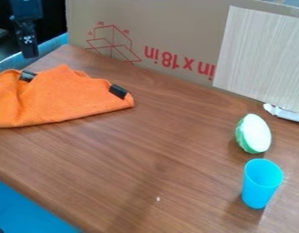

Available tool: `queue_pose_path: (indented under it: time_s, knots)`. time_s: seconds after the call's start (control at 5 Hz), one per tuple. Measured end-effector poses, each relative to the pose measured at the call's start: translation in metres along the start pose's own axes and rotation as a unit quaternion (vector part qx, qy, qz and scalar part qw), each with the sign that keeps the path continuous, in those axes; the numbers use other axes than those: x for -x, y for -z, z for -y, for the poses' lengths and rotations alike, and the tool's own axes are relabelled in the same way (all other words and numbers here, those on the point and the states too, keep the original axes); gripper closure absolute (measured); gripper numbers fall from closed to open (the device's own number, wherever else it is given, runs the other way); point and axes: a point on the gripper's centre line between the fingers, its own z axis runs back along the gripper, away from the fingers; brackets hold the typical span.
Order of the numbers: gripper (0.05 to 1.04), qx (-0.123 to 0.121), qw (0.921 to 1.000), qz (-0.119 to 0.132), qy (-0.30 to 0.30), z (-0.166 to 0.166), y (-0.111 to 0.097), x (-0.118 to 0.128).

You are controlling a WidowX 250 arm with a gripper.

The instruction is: Unfold the cloth from left to right

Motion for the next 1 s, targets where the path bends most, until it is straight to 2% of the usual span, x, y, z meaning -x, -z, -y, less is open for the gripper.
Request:
queue_pose_path:
  time_s: [0.2,0.6,0.8,1.0]
  knots:
    - [0.083,0.005,1.0,-0.008,0.002,-0.011,0.018,-0.004]
    - [0.083,0.026,0.9984,-0.024,0.045,-0.006,0.024,-0.001]
    - [0.083,0.038,0.9964,-0.037,0.067,0.0,0.034,0.004]
    - [0.084,0.036,0.995,-0.04,0.084,0.008,0.056,0.002]
